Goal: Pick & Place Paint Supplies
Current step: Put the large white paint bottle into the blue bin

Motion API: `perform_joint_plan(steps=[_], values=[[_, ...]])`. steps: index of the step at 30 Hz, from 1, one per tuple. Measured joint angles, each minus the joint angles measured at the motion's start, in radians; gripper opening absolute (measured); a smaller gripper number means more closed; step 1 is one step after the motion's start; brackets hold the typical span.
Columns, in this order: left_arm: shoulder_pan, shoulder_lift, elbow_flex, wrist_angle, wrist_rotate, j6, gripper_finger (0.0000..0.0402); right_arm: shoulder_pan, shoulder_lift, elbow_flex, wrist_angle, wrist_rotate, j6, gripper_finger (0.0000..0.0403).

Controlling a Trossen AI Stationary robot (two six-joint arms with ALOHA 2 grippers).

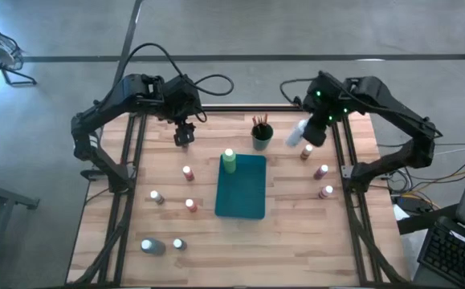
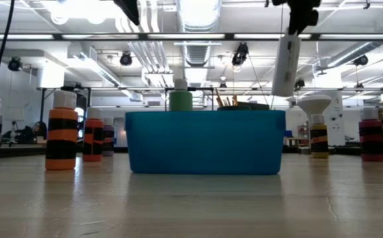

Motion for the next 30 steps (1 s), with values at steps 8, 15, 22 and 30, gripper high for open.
perform_joint_plan(steps=[8, 15, 22, 30], values=[[0.0, 0.0, 0.0, -0.003, 0.0, -0.001, 0.0262, 0.24, 0.018, 0.035, -0.018, 0.001, 0.105, 0.0114], [0.0, 0.0, 0.0, -0.01, 0.001, -0.002, 0.0262, 0.383, 0.022, 0.043, -0.02, 0.0, 0.204, 0.0114], [0.0, 0.0, 0.0, -0.009, 0.001, -0.004, 0.0262, 0.441, 0.034, 0.043, -0.013, 0.0, 0.255, 0.0114], [0.001, 0.0, 0.0, 0.0, -0.008, -0.005, 0.0262, 0.437, 0.198, 0.044, 0.097, 0.003, 0.099, 0.0114]])
